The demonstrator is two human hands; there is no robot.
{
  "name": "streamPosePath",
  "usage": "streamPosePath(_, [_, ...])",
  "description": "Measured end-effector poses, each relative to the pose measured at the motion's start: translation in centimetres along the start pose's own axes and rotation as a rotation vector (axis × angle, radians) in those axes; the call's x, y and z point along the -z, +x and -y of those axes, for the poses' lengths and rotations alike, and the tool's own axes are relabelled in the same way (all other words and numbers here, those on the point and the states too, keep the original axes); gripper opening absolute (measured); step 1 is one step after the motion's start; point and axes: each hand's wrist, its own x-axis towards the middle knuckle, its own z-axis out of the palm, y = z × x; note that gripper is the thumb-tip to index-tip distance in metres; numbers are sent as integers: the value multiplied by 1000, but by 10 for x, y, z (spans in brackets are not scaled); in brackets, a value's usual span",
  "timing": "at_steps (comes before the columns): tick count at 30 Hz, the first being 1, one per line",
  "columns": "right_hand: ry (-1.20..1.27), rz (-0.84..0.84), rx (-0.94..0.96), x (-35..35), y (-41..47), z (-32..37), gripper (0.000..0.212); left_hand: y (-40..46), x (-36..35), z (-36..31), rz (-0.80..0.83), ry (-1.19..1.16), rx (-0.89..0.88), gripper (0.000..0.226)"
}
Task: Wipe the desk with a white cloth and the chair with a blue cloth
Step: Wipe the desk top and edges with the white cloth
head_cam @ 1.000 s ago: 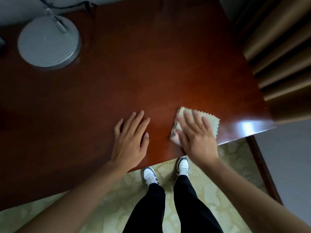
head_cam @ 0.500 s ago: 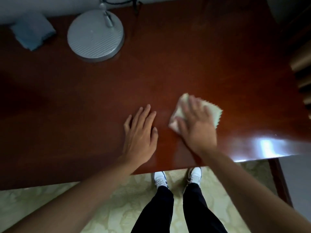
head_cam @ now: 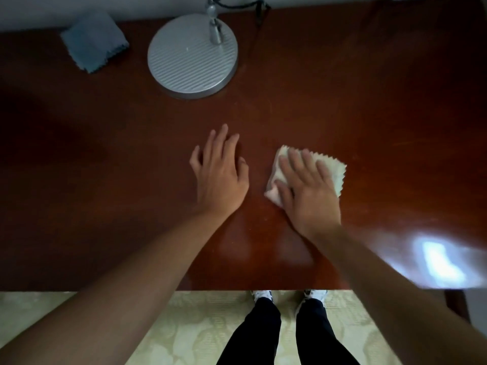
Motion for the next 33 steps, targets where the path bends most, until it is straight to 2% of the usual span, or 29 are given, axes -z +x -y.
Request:
streamPosePath(4, [-39, 15, -124, 7, 78, -26, 51, 4, -5, 32, 2, 45, 36, 47])
streamPosePath(7, [-51, 23, -135, 9, 132, -30, 53, 4, -9, 34, -32, 23, 65, 46])
streamPosePath(10, [-54, 59, -73, 3, 167, -5, 53, 6, -7, 32, -82, -20, 75, 45])
streamPosePath(12, [-71, 89, 65, -4, 165, 23, 52, 6, -5, 30, -110, -71, 89, 45])
streamPosePath(15, [-31, 142, 359, -9, 113, 52, 52, 5, -3, 28, -132, -149, 109, 44])
streamPosePath(18, [41, 166, 500, -10, 69, 53, 49, 7, -1, 29, -163, -205, 135, 41])
streamPosePath(21, [6, 192, 496, -7, 98, 37, 49, 6, -2, 30, -177, -213, 123, 38])
streamPosePath(25, [-57, 75, 161, -7, 182, 32, 48, 7, -2, 30, -177, -196, 119, 40])
streamPosePath(26, [-52, 60, 131, -8, 186, 35, 47, 6, -3, 30, -177, -199, 123, 40])
streamPosePath(31, [29, 96, 367, -7, 91, 46, 46, 7, -2, 31, -184, -225, 146, 39])
streamPosePath(33, [69, 115, 399, -5, 71, 39, 43, 7, -1, 31, -166, -216, 148, 39])
